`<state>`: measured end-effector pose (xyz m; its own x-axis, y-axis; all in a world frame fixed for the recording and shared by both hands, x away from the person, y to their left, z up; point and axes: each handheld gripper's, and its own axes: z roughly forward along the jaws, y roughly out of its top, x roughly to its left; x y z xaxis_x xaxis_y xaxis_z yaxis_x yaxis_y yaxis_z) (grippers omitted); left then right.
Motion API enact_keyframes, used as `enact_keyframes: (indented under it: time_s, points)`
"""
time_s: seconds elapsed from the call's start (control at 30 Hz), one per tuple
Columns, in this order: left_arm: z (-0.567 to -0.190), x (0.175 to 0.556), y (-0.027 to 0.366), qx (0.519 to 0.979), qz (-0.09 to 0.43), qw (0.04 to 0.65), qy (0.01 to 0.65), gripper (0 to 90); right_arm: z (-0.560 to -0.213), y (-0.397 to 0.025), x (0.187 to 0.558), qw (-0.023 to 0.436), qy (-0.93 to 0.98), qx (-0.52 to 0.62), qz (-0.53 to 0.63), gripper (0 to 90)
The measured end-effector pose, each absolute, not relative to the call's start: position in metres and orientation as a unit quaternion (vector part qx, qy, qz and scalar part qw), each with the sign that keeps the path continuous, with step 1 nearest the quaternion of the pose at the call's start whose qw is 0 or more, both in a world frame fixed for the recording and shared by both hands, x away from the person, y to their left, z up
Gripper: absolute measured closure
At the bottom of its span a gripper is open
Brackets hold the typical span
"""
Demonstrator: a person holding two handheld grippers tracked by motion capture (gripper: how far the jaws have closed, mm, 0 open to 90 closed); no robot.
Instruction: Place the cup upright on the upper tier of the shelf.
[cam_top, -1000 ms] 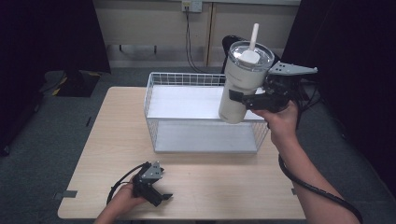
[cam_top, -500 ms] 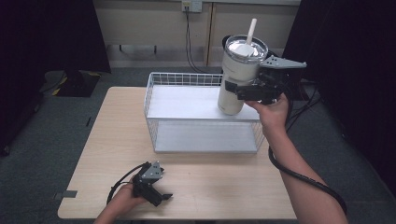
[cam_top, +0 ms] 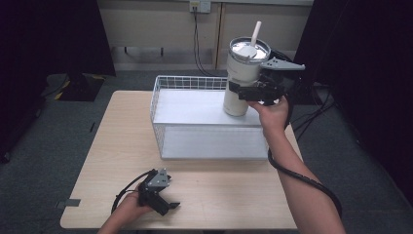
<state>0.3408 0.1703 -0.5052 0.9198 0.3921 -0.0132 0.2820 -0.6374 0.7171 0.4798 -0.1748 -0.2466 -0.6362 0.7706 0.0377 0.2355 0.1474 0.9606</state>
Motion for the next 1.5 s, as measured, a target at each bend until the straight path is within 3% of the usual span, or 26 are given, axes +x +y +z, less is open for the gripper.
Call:
enact_keyframes:
  time_s: [1.5]
  points:
    - [-0.505, 0.341, 0.17, 0.902, 0.072, 0.382, 0.187, 0.0, -0.264, -0.164, 0.484, 0.259, 0.719, 0.33, 0.554, 9.3]
